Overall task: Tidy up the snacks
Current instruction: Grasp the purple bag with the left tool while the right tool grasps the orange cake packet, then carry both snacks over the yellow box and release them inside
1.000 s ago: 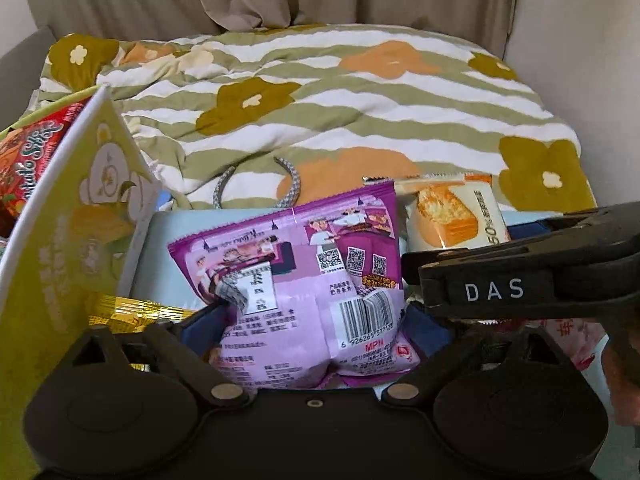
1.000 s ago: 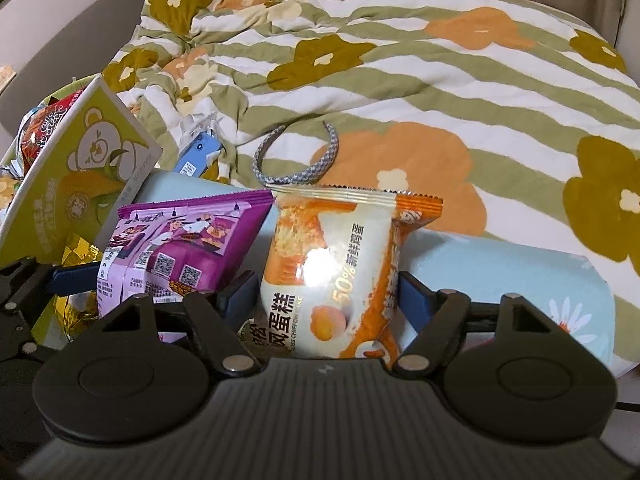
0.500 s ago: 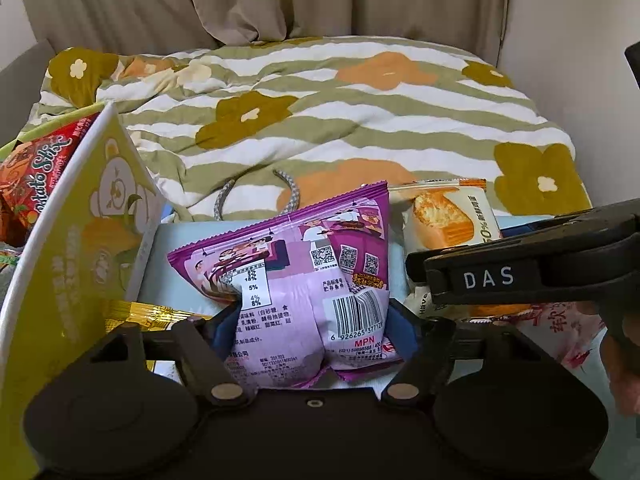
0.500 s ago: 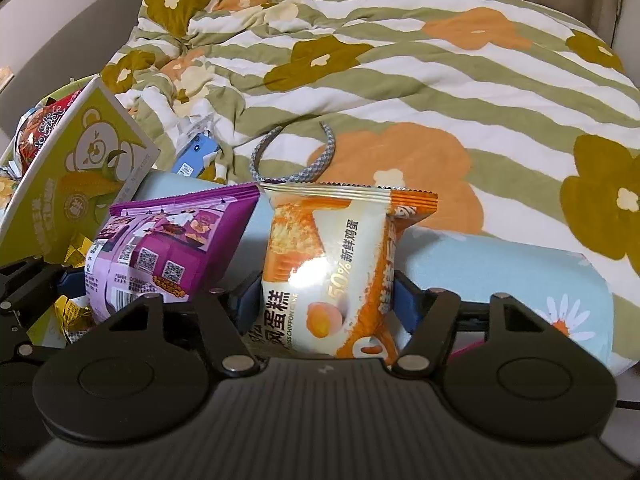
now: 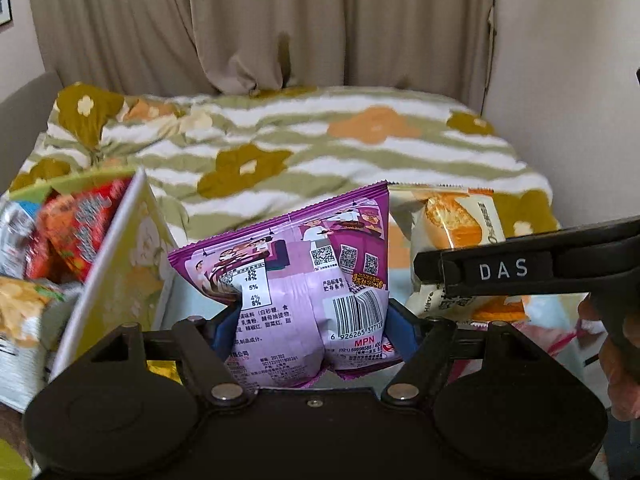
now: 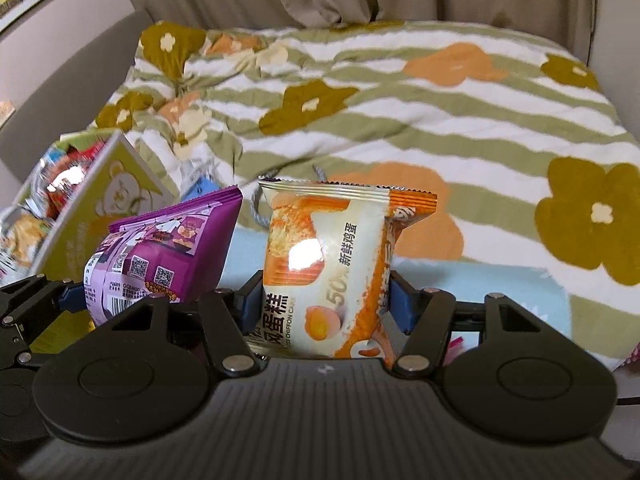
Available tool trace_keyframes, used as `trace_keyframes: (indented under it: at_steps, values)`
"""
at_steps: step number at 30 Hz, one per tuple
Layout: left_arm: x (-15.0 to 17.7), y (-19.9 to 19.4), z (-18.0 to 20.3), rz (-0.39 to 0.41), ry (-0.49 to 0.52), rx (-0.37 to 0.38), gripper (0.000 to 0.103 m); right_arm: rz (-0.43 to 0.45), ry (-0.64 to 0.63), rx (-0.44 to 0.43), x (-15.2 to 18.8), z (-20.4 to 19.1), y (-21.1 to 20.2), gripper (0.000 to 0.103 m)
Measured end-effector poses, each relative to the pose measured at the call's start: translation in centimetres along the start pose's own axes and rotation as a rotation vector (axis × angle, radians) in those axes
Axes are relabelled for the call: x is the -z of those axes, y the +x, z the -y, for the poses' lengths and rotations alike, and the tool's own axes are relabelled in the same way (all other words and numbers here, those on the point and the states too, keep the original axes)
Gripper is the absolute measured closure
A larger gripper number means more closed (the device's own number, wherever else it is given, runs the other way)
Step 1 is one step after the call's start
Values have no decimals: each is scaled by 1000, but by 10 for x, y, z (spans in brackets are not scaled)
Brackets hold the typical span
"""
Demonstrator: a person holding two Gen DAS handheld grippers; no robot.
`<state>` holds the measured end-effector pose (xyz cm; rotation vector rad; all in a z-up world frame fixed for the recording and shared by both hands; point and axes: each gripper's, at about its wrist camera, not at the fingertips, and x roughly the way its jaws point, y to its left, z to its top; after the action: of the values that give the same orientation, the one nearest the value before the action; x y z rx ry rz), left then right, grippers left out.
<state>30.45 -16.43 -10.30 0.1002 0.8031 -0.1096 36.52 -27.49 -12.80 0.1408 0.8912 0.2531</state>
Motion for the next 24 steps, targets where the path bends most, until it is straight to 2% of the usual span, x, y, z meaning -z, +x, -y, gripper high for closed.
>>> trace_keyframes:
  at_steps: [7, 14, 19, 24]
  values:
    - [-13, -61, -19, 131, -20, -13, 26, 92, -2, -1, -7, -19, -54, 26]
    - [-11, -121, -77, 240, -46, -65, 26, 180, -26, -36, -9, -68, -96, 26]
    - [-3, -147, -129, 258, -52, -77, 26, 221, -30, -64, -3, -125, -112, 26]
    - [1, -162, -185, 267, -54, -90, 26, 223, -4, -90, 3, -184, -111, 26]
